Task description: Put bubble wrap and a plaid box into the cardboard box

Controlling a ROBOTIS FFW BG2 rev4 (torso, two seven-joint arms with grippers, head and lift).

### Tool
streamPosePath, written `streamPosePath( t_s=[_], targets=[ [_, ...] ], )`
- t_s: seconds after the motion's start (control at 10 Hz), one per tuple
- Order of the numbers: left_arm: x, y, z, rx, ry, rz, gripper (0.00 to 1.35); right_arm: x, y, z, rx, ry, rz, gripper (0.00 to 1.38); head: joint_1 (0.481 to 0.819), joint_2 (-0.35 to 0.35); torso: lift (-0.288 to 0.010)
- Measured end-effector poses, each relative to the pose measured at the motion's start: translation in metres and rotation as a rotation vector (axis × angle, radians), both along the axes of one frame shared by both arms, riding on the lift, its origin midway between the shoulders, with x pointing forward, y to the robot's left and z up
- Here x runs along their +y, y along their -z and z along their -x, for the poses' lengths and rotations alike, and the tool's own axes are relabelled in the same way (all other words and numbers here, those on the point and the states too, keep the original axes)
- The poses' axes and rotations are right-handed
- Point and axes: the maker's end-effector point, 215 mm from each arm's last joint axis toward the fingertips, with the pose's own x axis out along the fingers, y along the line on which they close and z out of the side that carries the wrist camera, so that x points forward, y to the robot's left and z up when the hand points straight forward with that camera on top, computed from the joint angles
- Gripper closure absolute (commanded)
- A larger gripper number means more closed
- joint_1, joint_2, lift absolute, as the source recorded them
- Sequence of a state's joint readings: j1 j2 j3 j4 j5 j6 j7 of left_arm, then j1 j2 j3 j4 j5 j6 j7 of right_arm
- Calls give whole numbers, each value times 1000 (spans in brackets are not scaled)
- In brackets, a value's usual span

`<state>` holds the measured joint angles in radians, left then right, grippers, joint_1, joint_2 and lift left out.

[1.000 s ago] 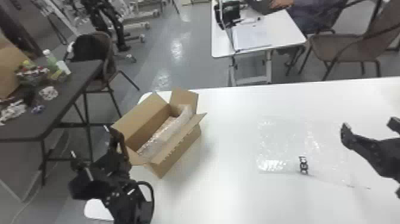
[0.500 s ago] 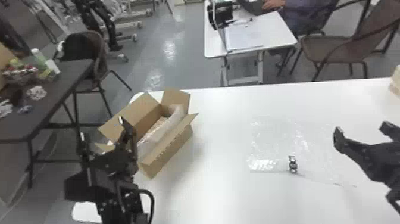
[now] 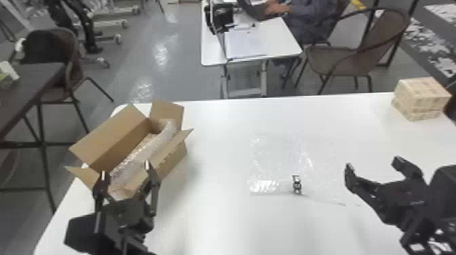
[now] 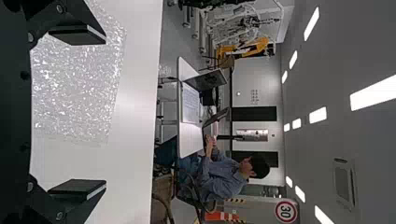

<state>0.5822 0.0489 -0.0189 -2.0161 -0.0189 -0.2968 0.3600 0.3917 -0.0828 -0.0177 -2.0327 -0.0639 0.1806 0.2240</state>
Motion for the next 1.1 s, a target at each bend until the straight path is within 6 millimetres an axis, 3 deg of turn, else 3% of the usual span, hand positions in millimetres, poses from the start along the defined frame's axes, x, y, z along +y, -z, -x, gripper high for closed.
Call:
streamPosePath(
  t_s=[0.2,0.6,0.8,1.1],
  targets=[
    [-8,35,17,105,38,-12,400,-5,5,14,5,8,24,200,695,112,-108],
    [-12,69,53,243,43,12,397,-21,31,52,83,45,73,200,695,92,-107],
    [-10,66,61,232,12,10,392,-22,39,66,102,63,82,200,695,96,-107],
    [-9,61,63,214,7,-9,392,-15,38,70,92,64,63,200,695,109,-107]
  ],
)
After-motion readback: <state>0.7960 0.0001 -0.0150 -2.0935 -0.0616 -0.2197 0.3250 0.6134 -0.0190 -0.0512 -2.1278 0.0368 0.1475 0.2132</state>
